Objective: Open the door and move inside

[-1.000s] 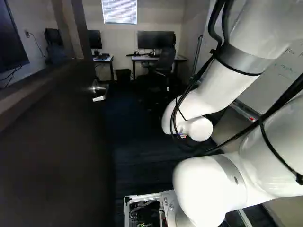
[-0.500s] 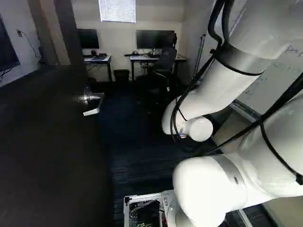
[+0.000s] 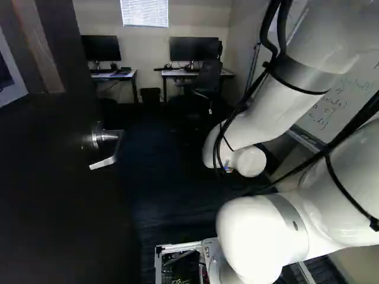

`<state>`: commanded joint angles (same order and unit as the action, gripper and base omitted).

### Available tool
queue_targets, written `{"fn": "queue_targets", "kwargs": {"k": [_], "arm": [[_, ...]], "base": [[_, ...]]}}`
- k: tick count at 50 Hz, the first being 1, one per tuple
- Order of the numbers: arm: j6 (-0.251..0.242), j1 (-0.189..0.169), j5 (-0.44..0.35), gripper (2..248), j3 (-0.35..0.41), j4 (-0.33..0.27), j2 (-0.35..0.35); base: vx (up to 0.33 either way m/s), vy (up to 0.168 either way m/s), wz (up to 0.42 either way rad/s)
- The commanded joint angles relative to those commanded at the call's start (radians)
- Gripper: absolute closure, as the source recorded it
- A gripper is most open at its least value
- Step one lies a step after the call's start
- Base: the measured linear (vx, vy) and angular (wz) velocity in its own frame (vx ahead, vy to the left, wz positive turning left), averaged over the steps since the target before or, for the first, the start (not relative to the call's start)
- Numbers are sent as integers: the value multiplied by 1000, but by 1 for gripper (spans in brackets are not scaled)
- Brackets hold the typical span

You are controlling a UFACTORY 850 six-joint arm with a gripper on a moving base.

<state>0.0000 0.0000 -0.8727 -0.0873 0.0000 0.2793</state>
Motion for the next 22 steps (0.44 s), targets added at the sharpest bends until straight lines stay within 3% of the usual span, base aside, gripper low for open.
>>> {"fn": "queue_targets", "kwargs": {"k": [22], "arm": [[0, 0, 0, 3, 0, 0, 0]], "base": [[7, 0, -2]]}}
